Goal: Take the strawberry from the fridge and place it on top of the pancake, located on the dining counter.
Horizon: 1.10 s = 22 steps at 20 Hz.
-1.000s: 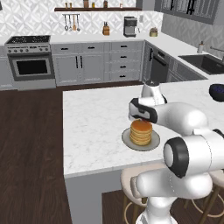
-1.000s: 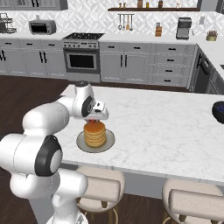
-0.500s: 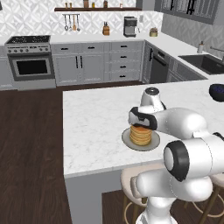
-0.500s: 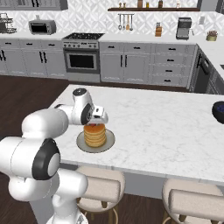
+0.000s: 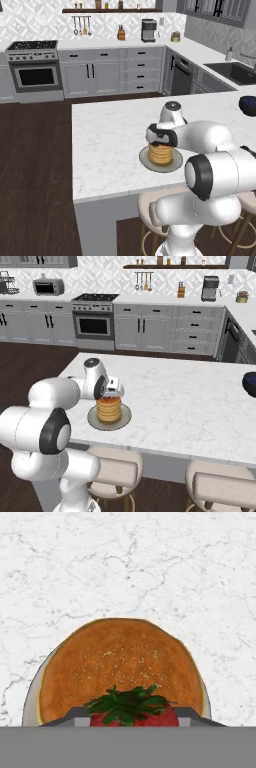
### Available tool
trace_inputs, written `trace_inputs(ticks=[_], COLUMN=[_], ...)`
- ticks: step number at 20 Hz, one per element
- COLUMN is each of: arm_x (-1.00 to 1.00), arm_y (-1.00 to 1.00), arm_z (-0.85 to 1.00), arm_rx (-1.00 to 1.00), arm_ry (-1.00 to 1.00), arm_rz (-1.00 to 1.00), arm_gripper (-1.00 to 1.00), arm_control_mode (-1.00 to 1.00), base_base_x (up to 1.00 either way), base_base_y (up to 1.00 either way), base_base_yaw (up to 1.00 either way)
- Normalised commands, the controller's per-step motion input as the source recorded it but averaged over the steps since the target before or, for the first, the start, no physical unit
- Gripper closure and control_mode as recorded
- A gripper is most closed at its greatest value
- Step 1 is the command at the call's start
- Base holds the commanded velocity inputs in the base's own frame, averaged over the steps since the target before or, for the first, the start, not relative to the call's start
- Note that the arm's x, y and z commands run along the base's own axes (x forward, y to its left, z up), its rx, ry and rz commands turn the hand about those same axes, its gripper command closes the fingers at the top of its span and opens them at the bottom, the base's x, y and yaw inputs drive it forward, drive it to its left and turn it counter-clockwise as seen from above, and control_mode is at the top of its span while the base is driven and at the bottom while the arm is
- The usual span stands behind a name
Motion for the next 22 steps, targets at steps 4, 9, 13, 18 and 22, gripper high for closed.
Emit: trace_inputs(ticks=[4,9,13,18,22], arm_x=[0.0,-0.03,-0.06,-0.04,-0.1], arm_y=[0.0,0.0,0.0,0.0,0.0], arm_z=[-0.12,-0.05,0.0,0.07,0.75], arm_rx=[0.0,0.0,0.0,0.0,-0.03], arm_ry=[0.0,0.0,0.0,0.0,0.0], arm_rz=[0.0,0.0,0.0,0.0,-0.04], arm_gripper=[-1.0,-1.0,-1.0,-1.0,-1.0], arm_control_mode=[-1.0,-1.0,-1.0,-1.0,-1.0], base_base_x=[0.0,0.0,0.0,0.0,0.0], base_base_y=[0.0,0.0,0.0,0.0,0.0], base_base_yaw=[0.0,0.0,0.0,0.0,0.0])
